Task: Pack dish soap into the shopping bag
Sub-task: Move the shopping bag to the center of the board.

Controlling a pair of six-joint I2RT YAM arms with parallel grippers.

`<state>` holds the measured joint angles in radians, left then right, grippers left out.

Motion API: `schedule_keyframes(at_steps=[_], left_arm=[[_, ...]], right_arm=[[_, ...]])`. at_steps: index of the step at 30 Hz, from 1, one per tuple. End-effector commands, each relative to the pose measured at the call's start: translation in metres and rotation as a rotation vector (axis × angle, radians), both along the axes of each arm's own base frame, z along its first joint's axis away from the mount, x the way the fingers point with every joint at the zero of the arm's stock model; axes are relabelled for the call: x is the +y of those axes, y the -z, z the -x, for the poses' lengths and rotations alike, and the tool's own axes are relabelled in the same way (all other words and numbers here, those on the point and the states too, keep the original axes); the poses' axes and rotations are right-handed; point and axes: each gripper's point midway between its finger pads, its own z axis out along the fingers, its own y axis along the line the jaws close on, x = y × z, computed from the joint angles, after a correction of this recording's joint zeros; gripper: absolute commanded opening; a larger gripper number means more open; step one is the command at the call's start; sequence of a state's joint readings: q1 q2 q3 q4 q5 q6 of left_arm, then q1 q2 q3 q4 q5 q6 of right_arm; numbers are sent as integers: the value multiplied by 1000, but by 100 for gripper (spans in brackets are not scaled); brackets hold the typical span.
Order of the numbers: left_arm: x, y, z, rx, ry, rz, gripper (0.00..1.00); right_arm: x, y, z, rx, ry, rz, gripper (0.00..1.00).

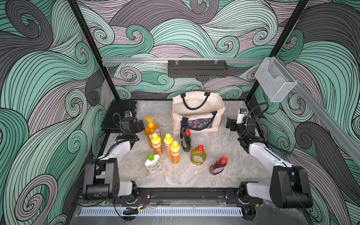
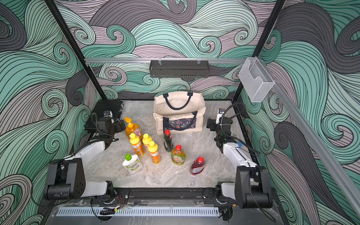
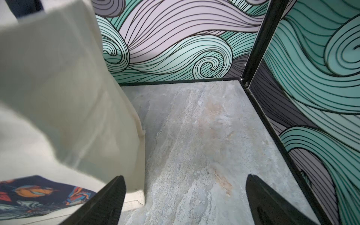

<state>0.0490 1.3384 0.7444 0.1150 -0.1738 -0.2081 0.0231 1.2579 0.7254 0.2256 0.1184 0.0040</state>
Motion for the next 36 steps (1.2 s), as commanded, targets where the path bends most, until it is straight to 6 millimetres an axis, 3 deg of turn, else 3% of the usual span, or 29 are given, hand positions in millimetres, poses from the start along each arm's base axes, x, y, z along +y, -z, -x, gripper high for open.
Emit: schedule_keyframes(at_steps=[1, 4, 8, 11, 15, 19, 27, 31, 36], left_arm=[[-2, -10, 21, 95, -82, 98, 99], [-8, -31, 27, 122, -86, 108, 99], [-34, -59, 25, 98, 16, 171, 99], [-50, -95, 33, 76, 82, 229, 99], [-56, -146, 50, -3, 156, 195, 99], [-74, -169, 65, -41, 294, 173, 99], [-106, -175, 63, -103, 437, 316, 99], [-108, -167, 63, -92, 445, 324, 99], [-108, -158, 66, -72, 448, 324, 99]], right_arm=[[-12, -1, 27, 191, 73, 13, 100], [-15, -33, 36, 234, 94, 11, 100], [4, -74, 40, 255, 5, -30, 100], [25, -105, 37, 236, -91, -75, 99], [45, -123, 26, 243, -179, -113, 100], [65, -120, 11, 290, -255, -151, 99], [92, -96, -8, 374, -341, -117, 98], [103, -84, -15, 416, -360, -84, 95], [100, -78, -29, 443, -320, -53, 91]])
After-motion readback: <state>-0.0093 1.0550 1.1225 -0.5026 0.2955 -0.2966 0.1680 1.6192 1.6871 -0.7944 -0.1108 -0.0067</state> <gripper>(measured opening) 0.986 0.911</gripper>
